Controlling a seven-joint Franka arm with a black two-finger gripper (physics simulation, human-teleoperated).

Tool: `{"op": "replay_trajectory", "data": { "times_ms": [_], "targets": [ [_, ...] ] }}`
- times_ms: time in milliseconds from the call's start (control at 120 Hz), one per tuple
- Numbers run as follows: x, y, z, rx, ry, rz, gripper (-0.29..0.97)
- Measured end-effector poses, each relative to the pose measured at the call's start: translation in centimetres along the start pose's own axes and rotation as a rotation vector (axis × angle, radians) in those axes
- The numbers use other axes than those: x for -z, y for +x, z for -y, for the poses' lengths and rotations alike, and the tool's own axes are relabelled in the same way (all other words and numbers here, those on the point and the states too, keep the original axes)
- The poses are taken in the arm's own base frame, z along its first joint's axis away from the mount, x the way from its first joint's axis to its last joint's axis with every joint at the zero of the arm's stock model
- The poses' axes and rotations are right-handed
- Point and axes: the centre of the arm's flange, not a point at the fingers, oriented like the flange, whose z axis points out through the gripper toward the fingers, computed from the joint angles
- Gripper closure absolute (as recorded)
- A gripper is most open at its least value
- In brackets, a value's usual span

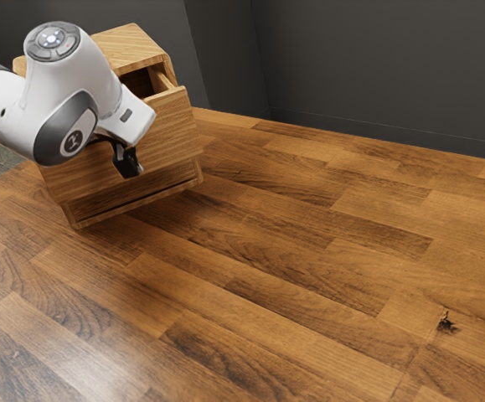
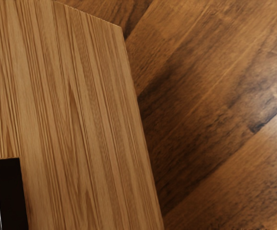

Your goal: Pull the drawer handle with one arm to open the drawer

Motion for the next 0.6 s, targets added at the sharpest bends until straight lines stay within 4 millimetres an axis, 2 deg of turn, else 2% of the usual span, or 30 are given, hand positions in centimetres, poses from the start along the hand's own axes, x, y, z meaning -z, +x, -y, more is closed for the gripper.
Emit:
{"op": "replay_trajectory", "data": {
  "times_ms": [250,375,483,583,600],
  "targets": [
    [0.9,0.2,-0.8,-0.001,0.001,-0.003,0.02],
    [1.9,0.6,-1.5,-0.009,0.009,-0.005,0.07],
    [2.2,0.9,-2.0,-0.011,0.004,-0.009,-0.06],
    [2.4,0.9,-2.1,-0.008,0.003,-0.013,-0.03],
    [2.6,0.9,-2.0,-0.008,0.006,-0.013,0.01]
  ]
}}
